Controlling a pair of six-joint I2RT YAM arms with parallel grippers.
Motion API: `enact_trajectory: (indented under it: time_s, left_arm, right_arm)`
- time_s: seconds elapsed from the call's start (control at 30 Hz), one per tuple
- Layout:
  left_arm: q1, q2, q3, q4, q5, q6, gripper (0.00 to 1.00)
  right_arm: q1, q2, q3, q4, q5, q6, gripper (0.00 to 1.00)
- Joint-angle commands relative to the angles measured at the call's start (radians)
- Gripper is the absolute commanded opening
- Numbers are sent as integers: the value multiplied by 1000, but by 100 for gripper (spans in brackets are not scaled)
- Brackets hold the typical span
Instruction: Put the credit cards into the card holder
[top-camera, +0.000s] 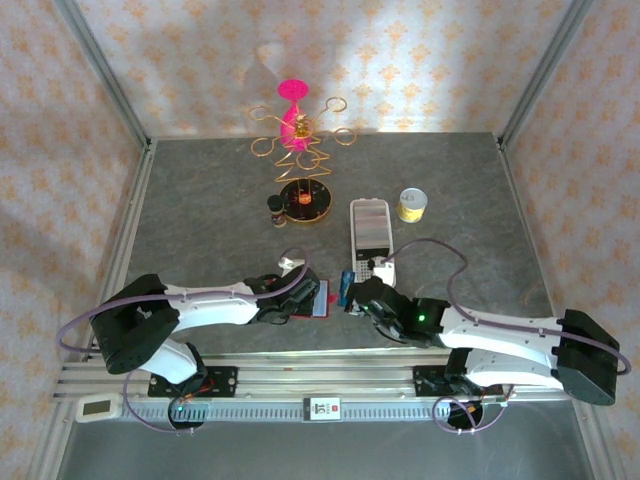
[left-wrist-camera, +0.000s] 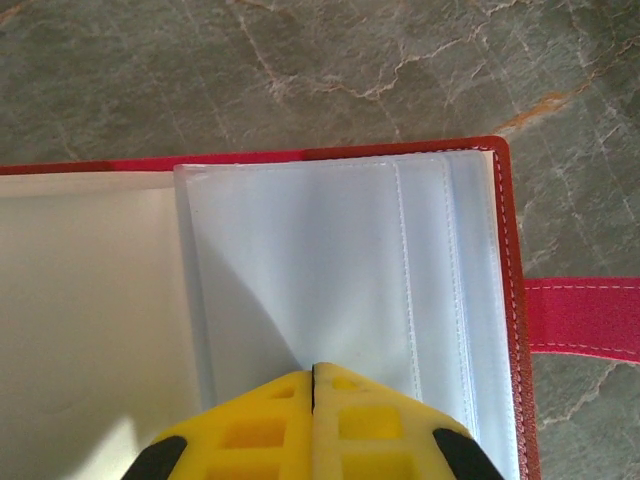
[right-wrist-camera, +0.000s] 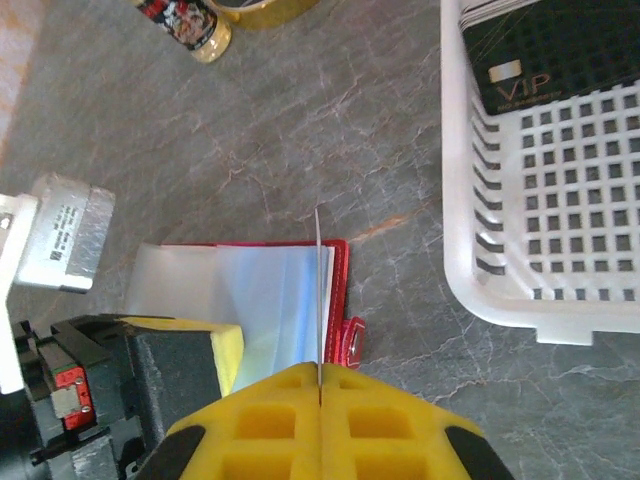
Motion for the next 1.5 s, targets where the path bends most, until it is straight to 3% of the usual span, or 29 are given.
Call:
enact_trajectory:
  time_s: [0.0,0.63,0.97,1.47]
  left_arm:
    - [14,-27,-24,5,-37,-20,0]
    - [27,-64,-70,35,-29,-32,0]
    - [28,-82,-88,46,-27,-34,0]
    - [28,-85,-108,63,-20,-38,0]
  right_arm:
    - [6,23,36,70,-28,-26,0]
    - [5,303,92,238,-65,90,0]
    - [5,351,55,331,-105,150,0]
    - [5,396,50,293,-90,176,0]
